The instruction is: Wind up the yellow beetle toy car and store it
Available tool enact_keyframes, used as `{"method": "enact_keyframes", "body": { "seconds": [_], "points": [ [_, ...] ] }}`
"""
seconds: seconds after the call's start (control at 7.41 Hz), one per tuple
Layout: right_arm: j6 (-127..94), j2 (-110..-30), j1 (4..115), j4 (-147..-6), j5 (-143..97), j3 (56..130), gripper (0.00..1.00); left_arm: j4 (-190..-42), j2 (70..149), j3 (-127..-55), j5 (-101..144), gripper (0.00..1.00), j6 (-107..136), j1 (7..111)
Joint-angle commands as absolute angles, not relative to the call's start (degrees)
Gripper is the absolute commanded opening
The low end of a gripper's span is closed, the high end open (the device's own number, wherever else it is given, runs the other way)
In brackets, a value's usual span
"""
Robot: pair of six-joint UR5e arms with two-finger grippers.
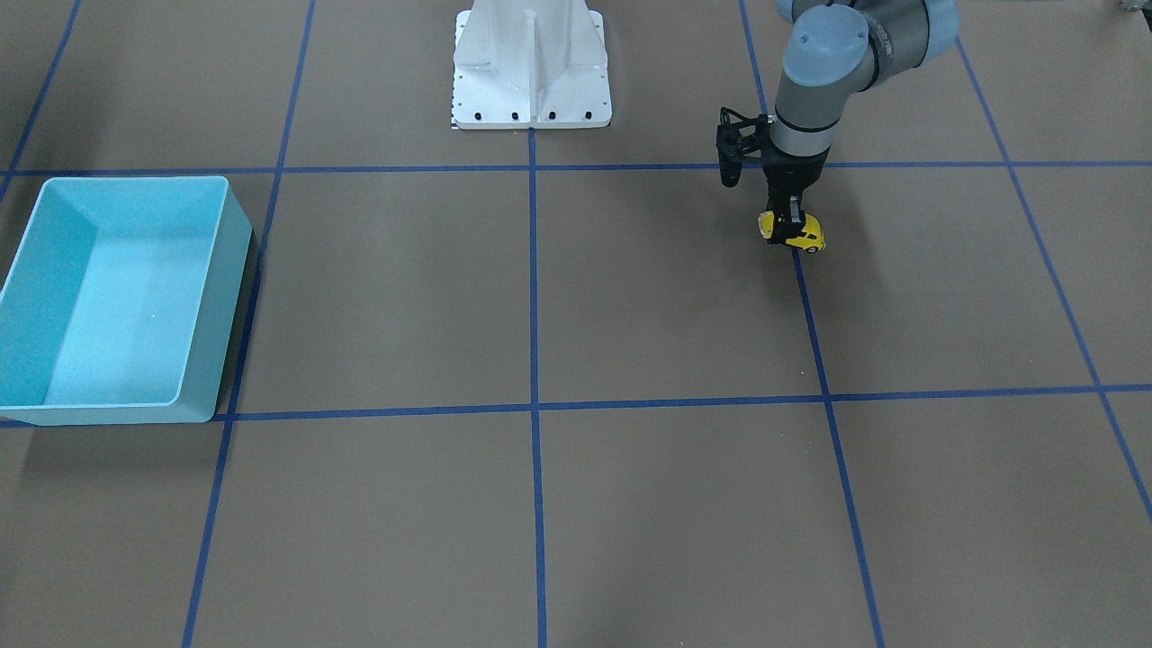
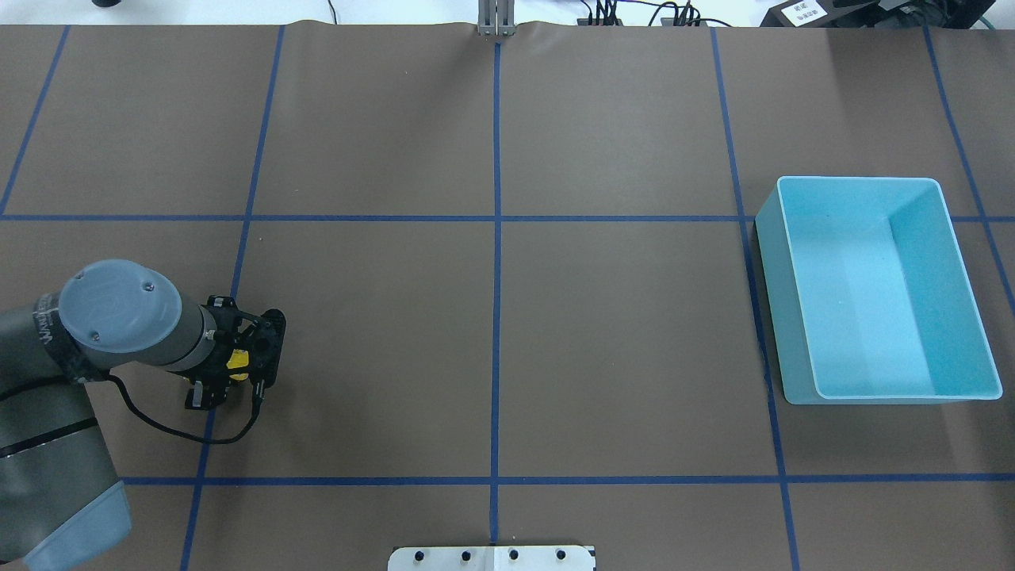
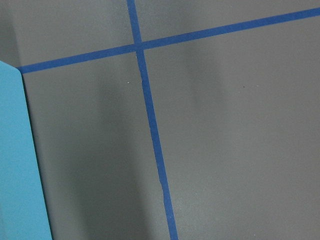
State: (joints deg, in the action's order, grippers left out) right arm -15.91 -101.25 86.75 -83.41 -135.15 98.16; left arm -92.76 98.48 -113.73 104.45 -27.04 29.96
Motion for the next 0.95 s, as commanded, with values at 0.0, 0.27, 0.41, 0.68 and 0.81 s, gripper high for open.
{"method": "enact_keyframes", "body": {
  "seconds": [0.0,0.27,0.41,0.68,0.81],
  "points": [
    [-15.91,-101.25,86.66,-83.41,-135.0,98.09,1.0,-92.46,99.05,-111.97,106.78,0.0,-28.82,31.37],
    [-15.91,-101.25,86.66,-83.41,-134.91,98.09,1.0,-92.29,99.66,-111.1,110.03,0.0,-29.18,32.16],
    [-15.91,-101.25,86.66,-83.41,-134.91,98.09,1.0,-92.2,100.1,-110.4,110.04,0.0,-30.22,32.34],
    [-15.91,-101.25,86.66,-83.41,-134.91,98.09,1.0,-92.2,102.47,-109.51,109.69,0.0,-30.23,32.34],
    [-15.91,-101.25,86.66,-83.41,-134.91,98.09,1.0,-92.2,102.83,-109.34,109.6,0.0,-30.23,32.34]
  ]
}}
